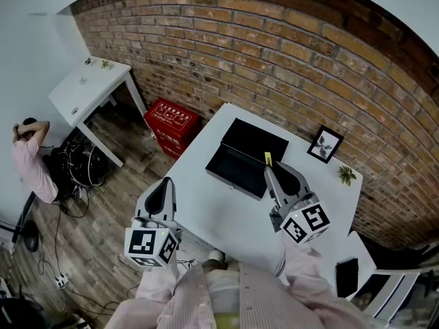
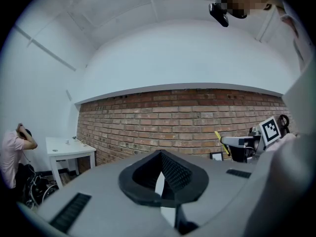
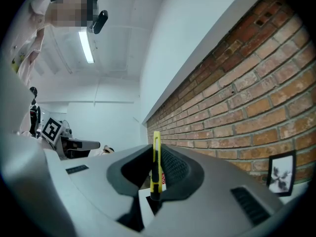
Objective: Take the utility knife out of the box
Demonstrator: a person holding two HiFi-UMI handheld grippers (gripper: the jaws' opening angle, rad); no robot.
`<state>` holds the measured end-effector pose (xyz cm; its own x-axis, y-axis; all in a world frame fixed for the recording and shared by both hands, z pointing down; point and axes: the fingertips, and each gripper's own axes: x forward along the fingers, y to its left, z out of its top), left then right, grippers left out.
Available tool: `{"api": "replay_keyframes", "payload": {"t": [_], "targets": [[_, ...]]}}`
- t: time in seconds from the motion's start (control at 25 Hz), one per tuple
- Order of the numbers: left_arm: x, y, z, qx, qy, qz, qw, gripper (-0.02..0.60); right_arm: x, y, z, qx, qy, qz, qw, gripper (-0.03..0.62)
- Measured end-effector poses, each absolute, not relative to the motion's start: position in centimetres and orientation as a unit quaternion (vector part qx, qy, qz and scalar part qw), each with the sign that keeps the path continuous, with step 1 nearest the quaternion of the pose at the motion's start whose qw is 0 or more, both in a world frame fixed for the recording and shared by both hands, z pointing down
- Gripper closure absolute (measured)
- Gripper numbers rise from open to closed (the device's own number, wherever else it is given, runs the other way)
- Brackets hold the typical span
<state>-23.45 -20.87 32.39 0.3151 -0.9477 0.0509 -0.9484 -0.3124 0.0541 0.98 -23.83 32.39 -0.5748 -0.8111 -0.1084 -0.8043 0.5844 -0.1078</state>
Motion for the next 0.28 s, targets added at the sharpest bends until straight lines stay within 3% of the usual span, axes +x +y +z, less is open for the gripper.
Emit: {"api": "replay_keyframes", "payload": {"t": [0.28], "targets": [[-23.90,-21.10,32.76,0.806,-0.591,0.008,0.040,0.589,1.77,-24.10,32.34,-0.463,0.883,-0.019,0.072,0.543]]}}
